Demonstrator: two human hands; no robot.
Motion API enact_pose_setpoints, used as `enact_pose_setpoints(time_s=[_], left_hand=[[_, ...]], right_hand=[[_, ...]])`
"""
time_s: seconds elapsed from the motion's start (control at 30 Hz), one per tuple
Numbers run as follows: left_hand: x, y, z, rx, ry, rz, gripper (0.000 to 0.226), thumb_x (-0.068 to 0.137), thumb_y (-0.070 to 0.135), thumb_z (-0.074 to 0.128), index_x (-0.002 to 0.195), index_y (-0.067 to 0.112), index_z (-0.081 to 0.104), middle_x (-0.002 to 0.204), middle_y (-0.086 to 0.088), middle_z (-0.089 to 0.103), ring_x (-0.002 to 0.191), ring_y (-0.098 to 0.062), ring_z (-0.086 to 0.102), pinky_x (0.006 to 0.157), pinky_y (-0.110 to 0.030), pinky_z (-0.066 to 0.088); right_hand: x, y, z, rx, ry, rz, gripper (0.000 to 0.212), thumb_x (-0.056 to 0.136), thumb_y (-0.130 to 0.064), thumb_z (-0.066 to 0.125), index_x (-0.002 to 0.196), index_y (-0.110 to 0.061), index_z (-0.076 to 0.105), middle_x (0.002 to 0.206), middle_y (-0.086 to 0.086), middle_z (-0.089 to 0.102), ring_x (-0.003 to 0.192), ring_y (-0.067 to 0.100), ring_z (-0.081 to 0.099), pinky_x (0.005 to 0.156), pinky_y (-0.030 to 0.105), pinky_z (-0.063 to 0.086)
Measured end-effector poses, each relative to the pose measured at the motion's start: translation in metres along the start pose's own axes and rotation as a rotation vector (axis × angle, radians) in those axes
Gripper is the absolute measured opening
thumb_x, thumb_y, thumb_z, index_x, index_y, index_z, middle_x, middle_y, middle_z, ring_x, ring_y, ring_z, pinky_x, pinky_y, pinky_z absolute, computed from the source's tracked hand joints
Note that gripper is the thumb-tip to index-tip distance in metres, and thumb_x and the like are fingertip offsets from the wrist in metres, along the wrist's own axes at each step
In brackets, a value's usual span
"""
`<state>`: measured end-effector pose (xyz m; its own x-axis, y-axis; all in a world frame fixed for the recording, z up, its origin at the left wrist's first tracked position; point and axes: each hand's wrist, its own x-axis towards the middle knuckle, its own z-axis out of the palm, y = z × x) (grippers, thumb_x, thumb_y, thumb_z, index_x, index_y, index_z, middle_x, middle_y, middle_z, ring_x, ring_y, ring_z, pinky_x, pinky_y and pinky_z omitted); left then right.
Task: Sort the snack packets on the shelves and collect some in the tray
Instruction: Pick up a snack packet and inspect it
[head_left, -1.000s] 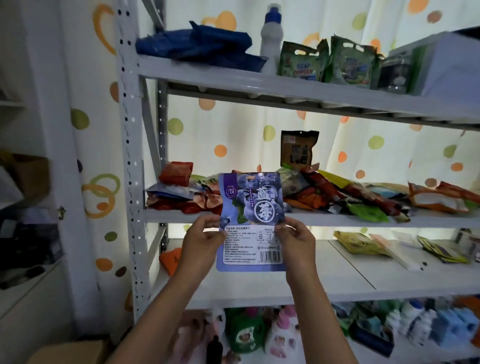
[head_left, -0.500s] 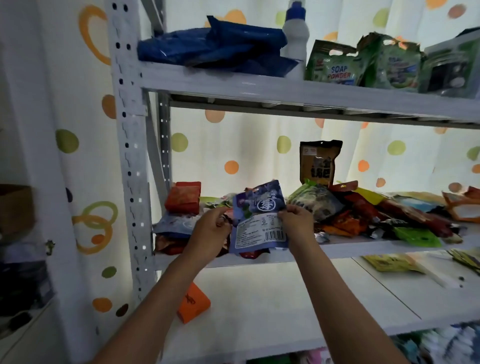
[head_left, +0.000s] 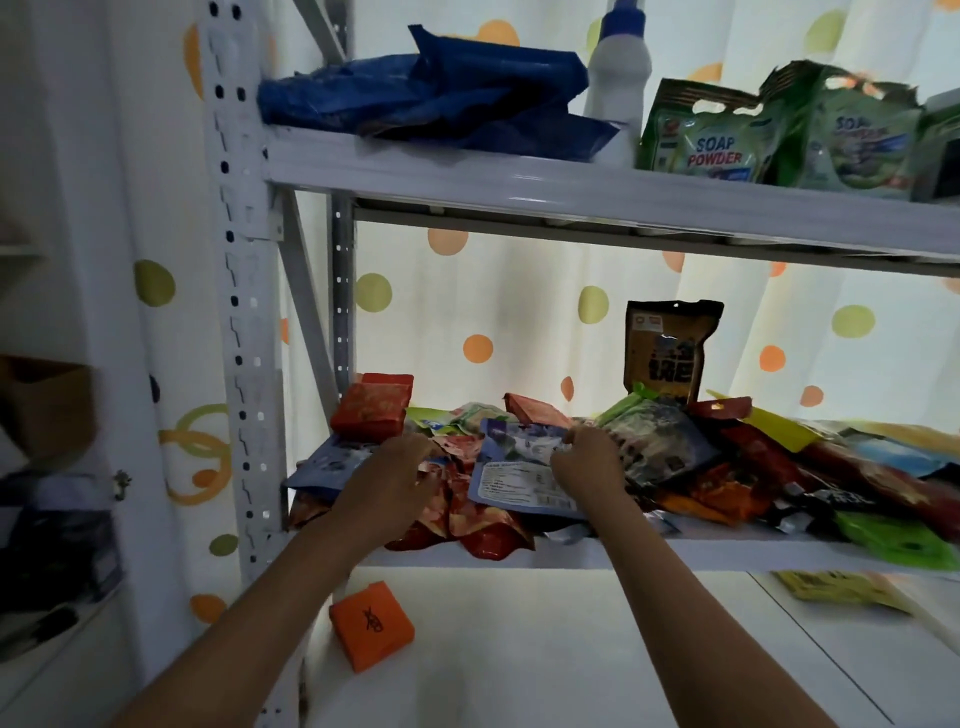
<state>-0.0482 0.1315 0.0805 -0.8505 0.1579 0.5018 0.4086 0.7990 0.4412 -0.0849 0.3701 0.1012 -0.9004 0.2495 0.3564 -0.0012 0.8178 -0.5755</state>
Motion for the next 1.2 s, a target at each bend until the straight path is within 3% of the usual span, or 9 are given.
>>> enact_pose_setpoints(time_s=[0.13, 0.27, 0.4, 0.57, 0.67, 0.73, 0.83, 0.97, 1.2], left_hand=[[0.004, -0.029, -0.008, 0.202, -0.012, 0.040, 0.034, 0.095, 0.035, 0.053, 0.122, 0.019, 0.065, 0.124, 0.000, 0.064, 0.114, -0.020, 0.059, 0.098, -0.036, 0.046], [-0.004, -0.047, -0.016, 0.510, -0.140, -0.038, 0.077, 0.081, 0.079, 0.019, 0.125, 0.029, 0.057, 0.126, 0.001, 0.061, 0.116, -0.022, 0.053, 0.098, -0.039, 0.043], [-0.023, -0.055, -0.020, 0.438, -0.359, -0.046, 0.092, 0.074, 0.084, 0.044, 0.149, 0.033, 0.030, 0.155, 0.001, 0.032, 0.141, -0.021, 0.031, 0.113, -0.036, 0.029], [-0.038, -0.066, -0.020, 0.538, -0.271, 0.025, 0.067, 0.090, 0.035, 0.061, 0.149, 0.029, 0.030, 0.153, -0.003, 0.037, 0.137, -0.023, 0.039, 0.104, -0.035, 0.042], [-0.047, -0.066, -0.017, 0.545, -0.070, 0.136, 0.046, 0.075, 0.025, 0.078, 0.119, 0.027, 0.066, 0.111, -0.002, 0.071, 0.094, -0.018, 0.070, 0.068, -0.025, 0.057], [-0.054, -0.065, -0.018, 0.589, -0.013, 0.162, 0.045, 0.053, 0.033, 0.092, 0.094, 0.029, 0.075, 0.085, 0.004, 0.074, 0.069, -0.011, 0.071, 0.051, -0.019, 0.053], [-0.062, -0.067, -0.015, 0.567, 0.039, 0.175, 0.055, 0.042, 0.020, 0.094, 0.094, 0.022, 0.076, 0.088, -0.001, 0.075, 0.076, -0.019, 0.071, 0.059, -0.026, 0.056], [-0.081, -0.065, -0.011, 0.590, 0.177, 0.174, 0.044, 0.056, 0.007, 0.074, 0.098, 0.020, 0.075, 0.100, -0.002, 0.074, 0.094, -0.026, 0.069, 0.081, -0.038, 0.051], [-0.118, -0.049, -0.023, 0.537, 0.186, 0.125, 0.075, 0.028, 0.006, 0.092, 0.100, 0.020, 0.076, 0.106, -0.003, 0.074, 0.099, -0.026, 0.071, 0.087, -0.052, 0.053]], right_hand=[[-0.007, -0.019, 0.010, -0.007, 0.036, -0.179, 0.025, 0.082, -0.019, 0.062, 0.102, -0.006, 0.071, 0.104, 0.013, 0.067, 0.093, 0.028, 0.064, 0.074, 0.032, 0.055], [-0.023, -0.037, 0.030, -0.108, 0.025, -0.415, 0.032, 0.084, -0.015, 0.057, 0.113, -0.006, 0.068, 0.118, 0.013, 0.060, 0.113, 0.031, 0.054, 0.093, 0.036, 0.046], [-0.042, -0.055, 0.050, -0.086, -0.002, -0.491, 0.028, 0.084, -0.017, 0.056, 0.108, -0.009, 0.068, 0.123, 0.013, 0.058, 0.118, 0.032, 0.047, 0.097, 0.039, 0.041], [-0.061, -0.070, 0.064, 0.004, -0.036, -0.521, 0.021, 0.087, -0.012, 0.055, 0.100, -0.007, 0.071, 0.113, 0.010, 0.059, 0.111, 0.028, 0.049, 0.091, 0.035, 0.040], [-0.074, -0.075, 0.070, 0.074, -0.052, -0.533, 0.020, 0.089, -0.012, 0.055, 0.100, -0.008, 0.071, 0.111, 0.009, 0.059, 0.109, 0.027, 0.049, 0.093, 0.038, 0.042], [-0.086, -0.077, 0.074, 0.092, -0.048, -0.539, 0.021, 0.089, -0.013, 0.055, 0.104, -0.011, 0.070, 0.113, 0.006, 0.059, 0.109, 0.025, 0.050, 0.095, 0.038, 0.043], [-0.103, -0.077, 0.078, 0.104, 0.044, -0.562, 0.021, 0.089, -0.010, 0.056, 0.105, -0.011, 0.070, 0.111, 0.006, 0.062, 0.106, 0.024, 0.053, 0.091, 0.036, 0.045], [-0.122, -0.081, 0.084, 0.192, 0.109, -0.518, 0.017, 0.090, -0.008, 0.055, 0.101, -0.010, 0.068, 0.106, 0.007, 0.063, 0.101, 0.025, 0.054, 0.081, 0.033, 0.044], [-0.158, -0.095, 0.078, 0.444, 0.131, -0.229, 0.010, 0.092, -0.012, 0.059, 0.099, -0.013, 0.067, 0.098, -0.001, 0.060, 0.096, 0.018, 0.057, 0.078, 0.029, 0.045]])
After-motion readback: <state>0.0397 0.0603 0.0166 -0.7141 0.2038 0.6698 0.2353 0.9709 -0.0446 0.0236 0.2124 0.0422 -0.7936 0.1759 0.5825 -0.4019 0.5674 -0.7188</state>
